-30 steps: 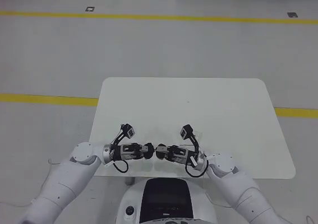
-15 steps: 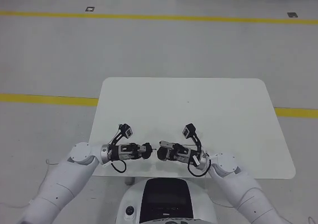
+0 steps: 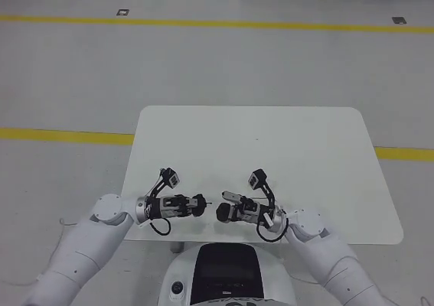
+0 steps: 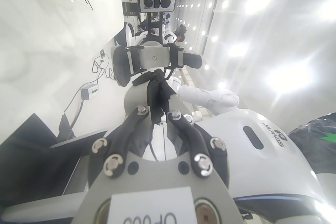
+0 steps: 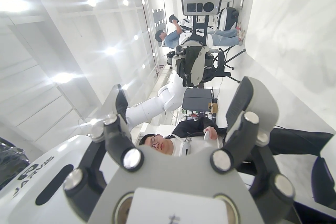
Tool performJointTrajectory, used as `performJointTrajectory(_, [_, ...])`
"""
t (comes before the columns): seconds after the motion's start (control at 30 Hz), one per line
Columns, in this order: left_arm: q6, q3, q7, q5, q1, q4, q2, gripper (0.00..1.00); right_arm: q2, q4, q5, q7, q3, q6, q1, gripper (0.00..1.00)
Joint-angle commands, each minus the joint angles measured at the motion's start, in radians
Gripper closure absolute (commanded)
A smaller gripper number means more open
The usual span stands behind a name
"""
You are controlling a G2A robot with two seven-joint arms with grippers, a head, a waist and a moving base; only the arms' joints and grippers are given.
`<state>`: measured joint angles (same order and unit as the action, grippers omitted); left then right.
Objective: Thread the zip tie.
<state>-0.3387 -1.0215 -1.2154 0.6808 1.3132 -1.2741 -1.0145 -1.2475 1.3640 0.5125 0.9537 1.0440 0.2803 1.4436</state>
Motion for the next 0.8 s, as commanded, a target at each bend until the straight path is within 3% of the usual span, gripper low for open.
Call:
performJointTrajectory(0.0, [-0.001, -0.007, -0.026, 0.011, 0.004, 0.008, 0.002, 1.00, 0.001, -0.008, 0.028, 0.023, 0.004, -0.006, -0.003, 0.00])
performJointTrajectory(0.23, [-0.001, -0.049, -0.106, 0.040, 0.030, 0.027, 0.005, 1.00, 0.004, -0.039, 0.075, 0.081, 0.010, -0.014, -0.020, 0.00])
performJointTrajectory(0.27, [-0.001, -0.053, -0.119, 0.042, 0.032, 0.027, 0.003, 1.00, 0.004, -0.043, 0.078, 0.085, 0.006, -0.017, -0.025, 0.15])
performJointTrajectory(0.33, [-0.001, -0.058, -0.136, 0.052, 0.034, 0.030, 0.000, 1.00, 0.003, -0.048, 0.079, 0.089, -0.001, -0.018, -0.031, 0.55])
performJointTrajectory(0.4, [-0.001, -0.064, -0.153, 0.060, 0.034, 0.035, -0.005, 1.00, 0.001, -0.056, 0.080, 0.092, -0.011, -0.017, -0.037, 0.65])
performJointTrajectory(0.57, [-0.001, -0.069, -0.175, 0.060, 0.030, 0.047, -0.015, 1.00, -0.003, -0.078, 0.091, 0.106, -0.031, -0.003, -0.047, 0.68])
performJointTrajectory(0.77, [-0.001, -0.068, -0.175, 0.059, 0.029, 0.046, -0.016, 1.00, -0.008, -0.103, 0.111, 0.138, -0.050, 0.026, -0.059, 0.75])
